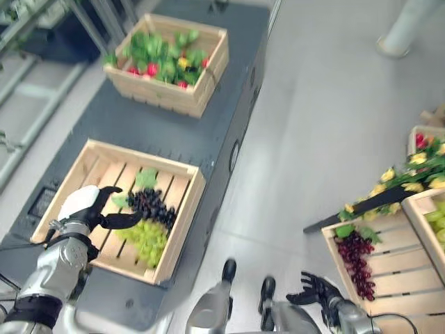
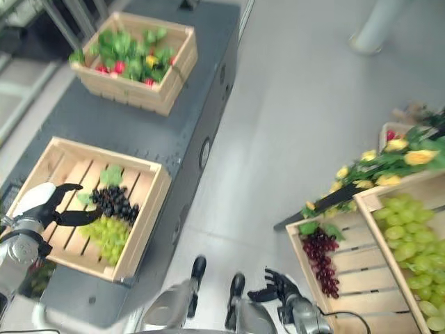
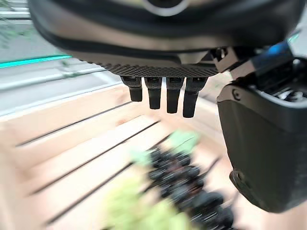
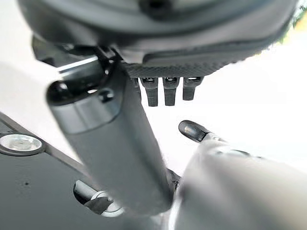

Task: Pick up the fruits from the basket on one side to the basket on the other side

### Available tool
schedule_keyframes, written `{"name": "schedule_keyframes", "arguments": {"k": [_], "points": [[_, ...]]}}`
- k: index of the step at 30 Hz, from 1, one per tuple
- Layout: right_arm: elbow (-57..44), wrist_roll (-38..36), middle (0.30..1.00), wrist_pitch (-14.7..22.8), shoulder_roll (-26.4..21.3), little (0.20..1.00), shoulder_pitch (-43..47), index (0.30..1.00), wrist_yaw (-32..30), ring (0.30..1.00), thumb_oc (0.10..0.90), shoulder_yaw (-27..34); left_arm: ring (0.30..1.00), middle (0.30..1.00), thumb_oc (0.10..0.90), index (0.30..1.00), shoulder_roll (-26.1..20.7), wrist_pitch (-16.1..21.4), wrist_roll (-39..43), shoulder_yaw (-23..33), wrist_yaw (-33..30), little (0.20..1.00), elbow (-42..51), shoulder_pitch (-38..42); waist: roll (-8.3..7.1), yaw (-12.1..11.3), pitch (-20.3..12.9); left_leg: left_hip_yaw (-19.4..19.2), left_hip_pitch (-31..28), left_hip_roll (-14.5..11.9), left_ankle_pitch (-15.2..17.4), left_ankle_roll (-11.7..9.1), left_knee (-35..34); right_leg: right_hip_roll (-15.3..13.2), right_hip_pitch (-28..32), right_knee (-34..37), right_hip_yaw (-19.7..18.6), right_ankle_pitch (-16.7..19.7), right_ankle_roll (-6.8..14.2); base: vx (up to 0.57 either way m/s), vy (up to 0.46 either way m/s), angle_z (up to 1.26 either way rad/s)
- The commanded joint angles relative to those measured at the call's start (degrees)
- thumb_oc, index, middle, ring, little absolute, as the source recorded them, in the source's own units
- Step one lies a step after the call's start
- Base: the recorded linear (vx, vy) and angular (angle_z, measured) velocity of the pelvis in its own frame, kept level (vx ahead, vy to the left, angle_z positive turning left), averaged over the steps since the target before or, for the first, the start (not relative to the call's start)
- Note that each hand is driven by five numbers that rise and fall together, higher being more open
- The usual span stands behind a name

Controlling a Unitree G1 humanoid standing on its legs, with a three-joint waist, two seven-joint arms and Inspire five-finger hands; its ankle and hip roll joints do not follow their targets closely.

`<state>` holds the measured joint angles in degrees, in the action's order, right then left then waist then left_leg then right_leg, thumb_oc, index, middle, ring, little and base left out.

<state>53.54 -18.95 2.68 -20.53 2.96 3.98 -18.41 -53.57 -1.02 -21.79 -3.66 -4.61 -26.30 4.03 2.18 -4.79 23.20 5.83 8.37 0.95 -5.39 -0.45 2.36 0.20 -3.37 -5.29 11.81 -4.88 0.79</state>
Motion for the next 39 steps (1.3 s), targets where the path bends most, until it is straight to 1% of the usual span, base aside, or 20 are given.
{"name": "schedule_keyframes", "arguments": {"k": [1, 4, 5, 10, 15, 16, 20, 22, 28, 31, 34, 35, 39], "points": [[-5.39, -2.5, 0.9, 4.28, -3.0, 0.9, -2.73, 0.9, 1.12, 0.9, 0.8, -1.32, 0.9, 0.9, 0.8, 0.9, -6.61, -0.18, -3.86, 3.59, -5.31, 0.9, -0.85, 4.99, -0.67, 1.36, -0.67, -5.3, 6.62, 4.06, 6.12, 0.35, 10.14, 0.52, -7.25, -8.04, -1.34, -1.6, -1.11, -0.1, 0.056, 0.07], [-6.14, -2.36, 0.9, 5.16, -3.65, 0.9, -2.13, 0.9, 1.24, 0.9, 0.8, -1.83, 0.9, 0.9, 0.8, 0.9, -8.54, -0.85, -5.05, 2.72, -3.98, 0.9, -1.33, 6.31, -0.85, 1.3, 0.85, -6.17, 9.53, 3.9, 6.51, 0.16, 13.04, 0.54, -9.47, -10.79, -1.24, -2.38, -1.43, -0.06, 0.032, 0.01], [-6.66, -2.74, 0.9, 5.06, -3.85, 0.9, -1.89, 0.9, 1.21, 0.9, 0.8, -1.78, 0.9, 0.9, 0.8, 0.9, -8.56, -1.3, -5.6, 2.72, -4.44, 0.9, -1.02, 6.18, -0.87, 1.16, 1.27, -6.15, 10.55, 3.99, 6.58, 0.17, 13.84, 0.67, -10.4, -11.98, -1.31, -2.76, -1.53, -0.05, 0.023, 0.08], [-7.67, -3.59, 0.9, 5.71, -4.61, 0.9, -0.7, 0.9, 1.12, 0.9, 0.8, -2.26, 0.9, 0.9, 0.8, 0.9, -9.19, 0.57, -7.84, 2.24, -10.39, 0.9, -4.74, 7.15, -1.13, 0.78, 3.02, -6.77, 14.1, 3.95, 7.35, 0.22, 17.6, 0.57, -13.51, -16.23, -1.04, -4.18, -1.89, -0.03, 0.017, 0.04], [-8.79, -4.0, 0.9, 6.55, -4.71, 0.9, 0.47, 0.9, 0.91, 0.9, 0.8, -2.68, 0.9, 0.9, 0.8, 0.9, -8.82, 0.31, -11.34, 2.04, -17.28, 0.9, -8.35, 6.91, -1.82, 0.33, 4.18, -7.23, 16.83, 3.75, 7.99, 0.16, 20.19, 0.84, -15.52, -18.98, -1.29, -5.21, -2.16, 0.0, 0.0, 0.0], [-9.12, -4.57, 0.9, 6.47, -4.64, 0.9, 0.83, 0.9, 0.54, 0.9, 0.8, -2.88, 0.9, 0.9, 0.8, 0.9, -8.57, 0.12, -12.35, 1.95, -19.81, 0.9, -9.56, 7.33, -2.1, 0.23, 4.51, -7.32, 17.43, 3.58, 8.16, 0.05, 20.88, 0.82, -15.86, -19.77, -1.27, -5.55, -2.19, 0.0, 0.0, 0.0], [-10.08, -4.97, 0.9, 6.31, -4.62, 0.9, 1.49, 0.9, 0.83, 0.9, 0.8, -3.35, 0.9, 0.9, 0.8, 0.9, -7.57, -0.82, -13.53, 1.08, -25.27, 0.9, -12.55, 9.09, -2.86, 0.19, 5.18, -7.68, 18.83, 3.37, 8.3, -0.1, 22.04, 1.07, -16.76, -20.85, -1.54, -6.04, -2.26, 0.01, 0.006, 0.03], [-10.61, -4.93, 0.9, 6.17, -4.38, 0.9, 1.84, 0.9, 0.56, 0.9, 0.8, -4.12, 0.9, 0.9, 0.8, 0.9, -7.11, -2.33, -14.59, -0.72, -25.08, 0.9, -15.53, 11.46, -3.5, 0.28, 5.83, -8.11, 19.36, 3.22, 8.88, 0.0, 22.81, 1.12, -17.23, -21.52, -1.77, -6.26, -2.17, 0.01, 0.008, 0.02], [-11.55, -5.67, 0.9, 5.88, -4.46, 0.9, 2.74, 0.9, 0.49, 0.9, 0.8, -4.48, 0.9, 0.9, 0.8, 0.9, -6.51, -4.17, -16.16, -3.43, -25.55, 0.9, -18.26, 14.73, -4.17, 0.58, 6.56, -8.42, 20.68, 3.08, 8.96, -0.01, 23.31, 1.4, -18.26, -21.85, -2.1, -6.22, -2.03, 0.01, 0.01, 0.0], [-11.26, -6.09, 0.9, 6.11, -4.73, 0.9, 3.07, 0.9, 0.32, 0.9, 0.8, -4.37, 0.9, 0.9, 0.8, 0.9, -6.08, -5.02, -16.48, -4.98, -29.0, 0.9, -20.19, 16.01, -4.01, 0.91, 6.59, -8.71, 21.23, 2.9, 9.06, -0.19, 23.59, 1.21, -18.78, -22.02, -2.12, -6.33, -1.94, 0.01, 0.03, 0.02], [-11.34, -6.15, 0.9, 6.2, -4.84, 0.9, 3.25, 0.9, 0.48, 0.9, 0.8, -4.4, 0.9, 0.9, 0.8, 0.9, -5.37, -6.1, -17.24, -5.89, -31.84, 0.9, -20.97, 16.97, -3.83, 1.08, 6.59, -8.83, 22.44, 2.73, 8.37, -0.58, 24.41, 1.24, -19.2, -22.13, -2.08, -6.45, -2.08, 0.0, 0.014, 0.0], [-11.59, -6.3, 0.9, 6.29, -4.66, 0.9, 3.2, 0.9, 0.28, 0.9, 0.8, -4.63, 0.9, 0.9, 0.8, 0.9, -5.01, -6.45, -17.59, -6.18, -32.88, 0.9, -21.33, 17.5, -3.99, 1.15, 6.59, -8.92, 22.75, 2.69, 8.47, -0.61, 24.59, 1.3, -19.31, -22.09, -2.12, -6.45, -2.1, 0.0, 0.0, 0.0], [-12.03, -6.73, 0.9, 6.14, -4.33, 0.9, 3.57, 0.9, 0.03, 0.9, 0.8, -4.97, 0.9, 0.9, 0.8, 0.9, -4.87, -6.57, -17.98, -7.24, -33.68, 0.9, -22.22, 19.0, -4.62, 1.23, 6.59, -9.17, 23.62, 2.54, 8.8, -0.53, 24.83, 1.48, -20.0, -22.1, -2.18, -6.41, -2.08, 0.0, 0.0, 0.0]]}}
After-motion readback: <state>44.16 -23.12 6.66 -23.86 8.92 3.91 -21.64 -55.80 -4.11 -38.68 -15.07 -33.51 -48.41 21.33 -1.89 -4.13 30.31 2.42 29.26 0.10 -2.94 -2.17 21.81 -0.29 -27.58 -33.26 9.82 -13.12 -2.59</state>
